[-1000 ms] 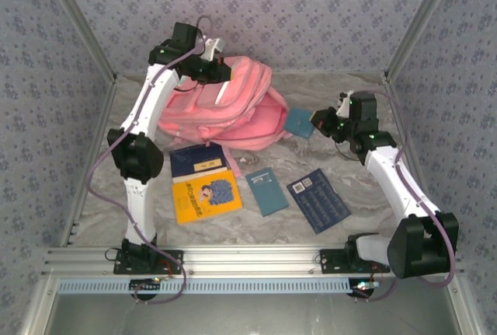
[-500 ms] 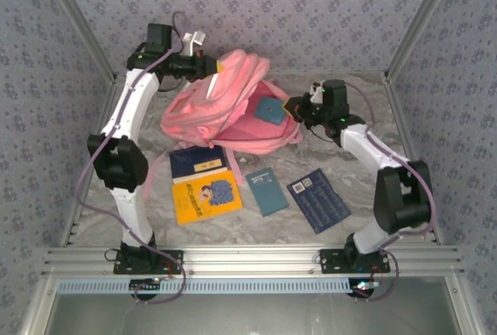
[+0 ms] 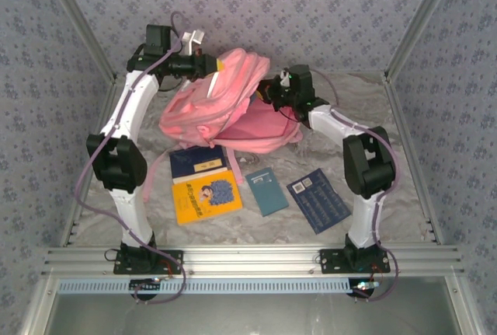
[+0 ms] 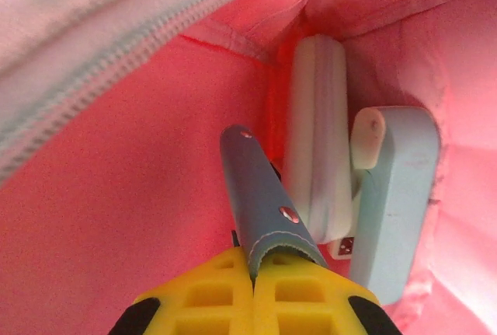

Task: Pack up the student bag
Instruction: Place the card holder in the student bag.

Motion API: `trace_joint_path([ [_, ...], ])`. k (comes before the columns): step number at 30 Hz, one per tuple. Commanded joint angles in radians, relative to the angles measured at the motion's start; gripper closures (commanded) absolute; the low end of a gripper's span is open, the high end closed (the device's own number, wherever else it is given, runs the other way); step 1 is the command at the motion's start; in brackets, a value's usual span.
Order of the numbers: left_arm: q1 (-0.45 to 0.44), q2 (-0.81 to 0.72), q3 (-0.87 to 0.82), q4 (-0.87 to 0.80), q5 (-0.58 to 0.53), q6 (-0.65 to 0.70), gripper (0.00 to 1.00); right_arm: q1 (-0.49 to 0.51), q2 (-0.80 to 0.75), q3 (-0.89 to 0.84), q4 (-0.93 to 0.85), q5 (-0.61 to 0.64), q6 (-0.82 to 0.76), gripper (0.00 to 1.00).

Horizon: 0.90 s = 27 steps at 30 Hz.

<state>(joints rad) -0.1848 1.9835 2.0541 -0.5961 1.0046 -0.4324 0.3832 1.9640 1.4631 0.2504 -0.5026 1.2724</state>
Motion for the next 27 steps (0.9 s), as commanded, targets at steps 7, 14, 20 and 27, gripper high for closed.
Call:
trace_joint_path([
  [7,0.007,-0.071,0.06,0.161,0.109,-0.044,1.0,0.13,0.087,0.175,-0.217,0.057,-0.136,1.0],
  [14,0.008,-0.044,0.086,0.18,0.114,-0.071,1.0,0.238,0.194,0.318,-0.345,0.073,-0.247,0.63],
  [20,0.021,-0.032,0.09,0.198,0.108,-0.097,1.0,0.247,0.172,0.271,-0.231,0.021,-0.246,0.23],
  [27,0.042,-0.031,0.063,0.206,0.064,-0.114,1.0,0.201,-0.022,0.099,-0.234,0.04,-0.339,0.11],
])
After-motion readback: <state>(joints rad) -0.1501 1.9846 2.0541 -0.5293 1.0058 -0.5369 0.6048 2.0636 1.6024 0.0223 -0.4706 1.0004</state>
